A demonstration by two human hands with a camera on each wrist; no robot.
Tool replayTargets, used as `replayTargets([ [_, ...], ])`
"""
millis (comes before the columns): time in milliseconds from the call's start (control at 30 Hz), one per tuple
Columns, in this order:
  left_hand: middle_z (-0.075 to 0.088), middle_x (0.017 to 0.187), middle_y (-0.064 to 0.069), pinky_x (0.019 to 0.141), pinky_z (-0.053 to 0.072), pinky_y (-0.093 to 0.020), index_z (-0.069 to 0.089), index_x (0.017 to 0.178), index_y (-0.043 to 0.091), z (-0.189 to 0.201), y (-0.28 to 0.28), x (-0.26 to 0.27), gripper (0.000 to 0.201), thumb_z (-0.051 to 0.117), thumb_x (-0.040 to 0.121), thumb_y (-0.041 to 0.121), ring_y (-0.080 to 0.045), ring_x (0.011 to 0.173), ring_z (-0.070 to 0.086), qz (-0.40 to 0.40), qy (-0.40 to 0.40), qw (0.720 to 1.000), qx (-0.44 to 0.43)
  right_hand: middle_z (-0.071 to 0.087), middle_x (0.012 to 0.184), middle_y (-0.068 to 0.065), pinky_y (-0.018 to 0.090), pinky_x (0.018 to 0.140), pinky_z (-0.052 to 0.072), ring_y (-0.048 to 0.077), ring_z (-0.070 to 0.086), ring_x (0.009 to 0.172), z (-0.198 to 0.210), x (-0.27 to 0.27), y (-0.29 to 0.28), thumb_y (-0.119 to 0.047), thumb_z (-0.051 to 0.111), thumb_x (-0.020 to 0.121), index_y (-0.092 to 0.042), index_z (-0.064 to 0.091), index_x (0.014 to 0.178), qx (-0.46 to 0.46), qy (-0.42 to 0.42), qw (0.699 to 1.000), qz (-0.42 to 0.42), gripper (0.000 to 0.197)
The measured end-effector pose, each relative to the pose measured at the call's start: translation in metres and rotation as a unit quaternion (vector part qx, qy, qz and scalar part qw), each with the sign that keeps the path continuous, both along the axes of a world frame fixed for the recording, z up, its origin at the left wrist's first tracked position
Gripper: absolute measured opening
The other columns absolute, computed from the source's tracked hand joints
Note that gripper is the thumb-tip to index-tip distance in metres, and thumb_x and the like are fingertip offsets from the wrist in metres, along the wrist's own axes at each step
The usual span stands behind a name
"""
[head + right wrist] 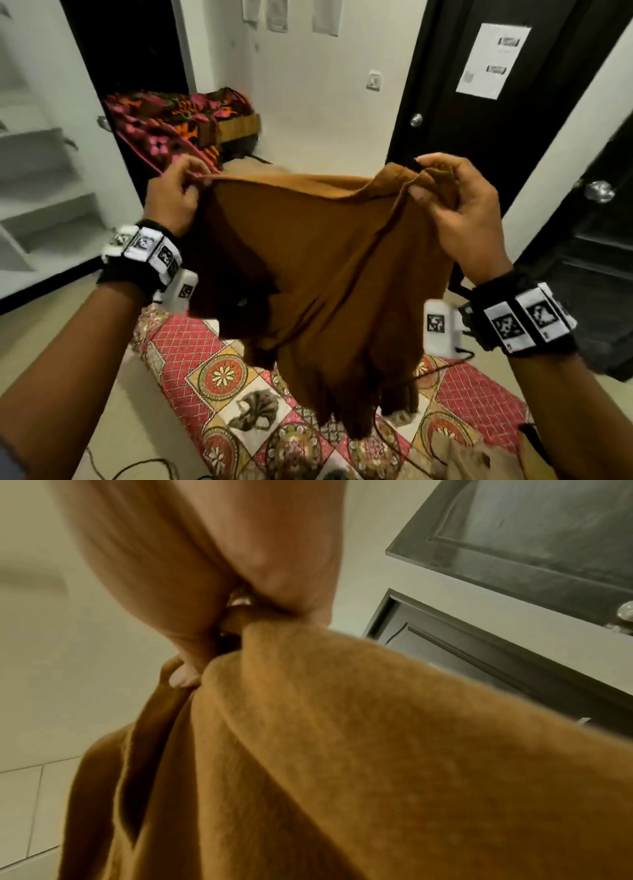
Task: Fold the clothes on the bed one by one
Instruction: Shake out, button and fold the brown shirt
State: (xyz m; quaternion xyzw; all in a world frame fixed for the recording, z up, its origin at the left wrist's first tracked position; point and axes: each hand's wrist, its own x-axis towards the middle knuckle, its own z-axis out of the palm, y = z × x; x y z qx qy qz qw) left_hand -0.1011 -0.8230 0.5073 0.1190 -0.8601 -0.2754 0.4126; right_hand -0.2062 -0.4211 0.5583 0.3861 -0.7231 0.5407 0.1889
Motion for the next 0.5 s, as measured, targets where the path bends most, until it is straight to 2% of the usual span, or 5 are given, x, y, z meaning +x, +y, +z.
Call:
replayTargets([
  [167, 0.06, 0.102, 0.012, 0.076, 0.046, -0.027, 0.052, 0.102, 0.022, -0.09, 0.042, 0.042, 0.027, 0.065, 0.084, 0.006, -0.027, 0.087, 0.062, -0.05, 0.047, 0.996, -0.051, 0.07, 0.104, -0.002, 0.026, 0.093, 0.054, 0.009, 0.068, 0.102, -0.005, 0.011, 0.013, -0.015, 0.067, 0.097, -0.01, 0.068, 0.111, 0.008, 0.034, 0.999, 0.02, 0.015],
  [233, 0.067, 0.108, 0.003, 0.089, 0.05, -0.038, 0.065, 0.104, 0.035, -0.147, 0.066, 0.065, 0.03, 0.068, 0.079, 0.019, -0.025, 0.098, 0.064, -0.109, -0.017, 0.98, 0.164, 0.071, 0.101, 0.002, 0.031, 0.089, 0.056, 0.013, 0.069, 0.098, -0.009, 0.01, 0.023, -0.017, 0.068, 0.097, -0.009, 0.068, 0.109, 0.001, 0.027, 1.0, 0.016, 0.014],
  [300, 0.07, 0.114, 0.003, 0.102, 0.048, -0.042, 0.069, 0.114, 0.04, -0.2, 0.095, 0.082, 0.052, 0.071, 0.074, 0.007, -0.018, 0.11, 0.064, -0.159, -0.092, 0.913, 0.363, 0.072, 0.1, 0.004, 0.039, 0.086, 0.059, 0.018, 0.071, 0.096, -0.012, 0.007, 0.031, -0.019, 0.07, 0.096, -0.01, 0.069, 0.107, 0.021, 0.018, 1.0, 0.013, 0.015],
  [367, 0.064, 0.125, 0.001, 0.103, 0.045, -0.047, 0.063, 0.125, 0.035, -0.26, 0.11, 0.087, 0.061, 0.064, 0.07, 0.008, -0.022, 0.118, 0.059, -0.116, -0.205, 0.901, 0.365, 0.072, 0.1, 0.004, 0.043, 0.085, 0.059, 0.019, 0.071, 0.095, -0.017, 0.009, 0.034, -0.018, 0.071, 0.095, -0.008, 0.07, 0.106, 0.049, 0.0, 0.999, 0.02, 0.015],
  [500, 0.065, 0.126, -0.014, 0.095, 0.048, -0.04, 0.066, 0.123, 0.008, -0.331, 0.121, 0.065, 0.033, 0.057, 0.091, 0.011, -0.03, 0.113, 0.062, 0.047, -0.427, 0.869, 0.246, 0.071, 0.1, 0.004, 0.04, 0.089, 0.058, 0.021, 0.07, 0.097, -0.034, 0.032, 0.025, -0.006, 0.069, 0.093, -0.008, 0.068, 0.104, 0.044, -0.046, 0.993, 0.094, 0.011],
])
